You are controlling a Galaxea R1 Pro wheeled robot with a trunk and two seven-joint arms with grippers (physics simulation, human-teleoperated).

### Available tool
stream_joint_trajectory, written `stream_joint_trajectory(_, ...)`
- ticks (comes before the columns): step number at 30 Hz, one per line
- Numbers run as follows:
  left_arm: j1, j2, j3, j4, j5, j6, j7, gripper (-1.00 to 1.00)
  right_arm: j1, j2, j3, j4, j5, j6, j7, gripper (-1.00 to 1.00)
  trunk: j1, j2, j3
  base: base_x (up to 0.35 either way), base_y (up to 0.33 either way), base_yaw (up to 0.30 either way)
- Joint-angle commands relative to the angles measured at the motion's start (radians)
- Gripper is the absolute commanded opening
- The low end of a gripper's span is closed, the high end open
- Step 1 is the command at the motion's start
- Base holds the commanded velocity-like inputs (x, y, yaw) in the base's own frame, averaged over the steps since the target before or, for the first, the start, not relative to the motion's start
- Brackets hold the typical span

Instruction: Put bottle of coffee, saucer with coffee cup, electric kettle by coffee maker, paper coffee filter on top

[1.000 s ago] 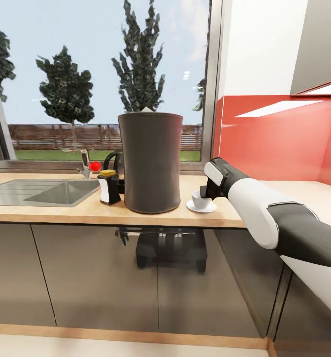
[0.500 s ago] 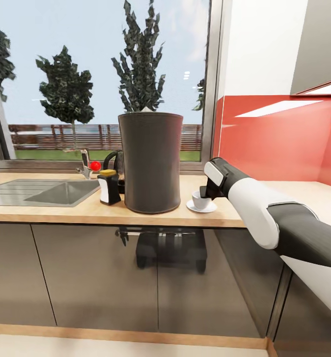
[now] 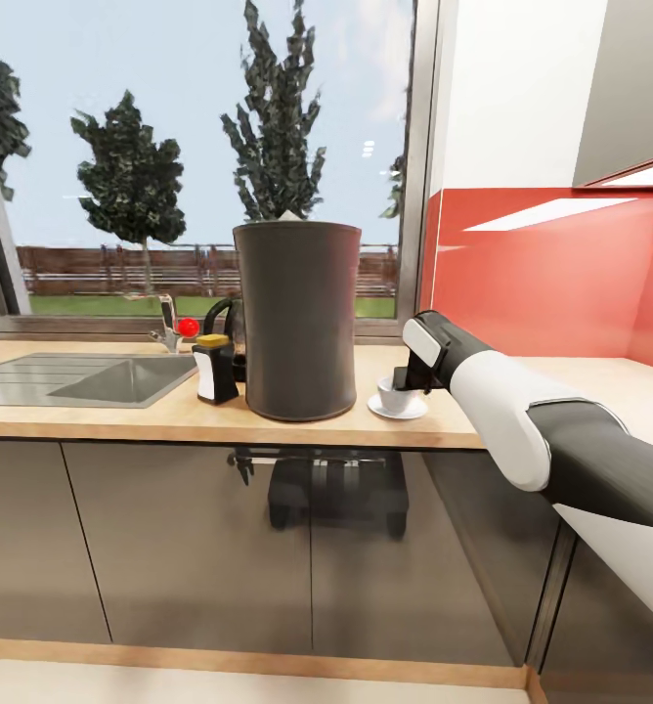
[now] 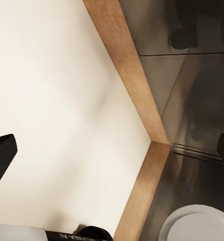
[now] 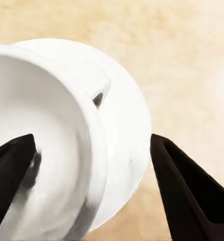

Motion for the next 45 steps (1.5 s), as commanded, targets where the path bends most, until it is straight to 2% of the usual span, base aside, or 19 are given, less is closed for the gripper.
stream_joint_trajectory(1, -0.001, 0.000, 0.008, 0.000, -0.004, 0.010, -0.003, 1.00, 0.000, 0.000, 0.004, -0.001, -0.012, 0.003, -0.007, 1.00, 0.000, -0.001, -0.001, 0.000, 0.000, 0.000)
stream_joint_trajectory(25, -0.001, 0.000, 0.008, 0.000, -0.004, 0.010, -0.003, 1.00, 0.000, 0.000, 0.004, -0.001, -0.012, 0.003, -0.007, 1.00, 0.000, -0.001, -0.001, 0.000, 0.000, 0.000)
stream_joint_trajectory(45, 0.000, 0.000, 0.008, 0.000, -0.004, 0.010, -0.003, 1.00, 0.000, 0.000, 0.004, -0.001, -0.012, 0.003, -0.007, 1.00, -0.077, 0.139, 0.061, 0.000, 0.000, 0.000)
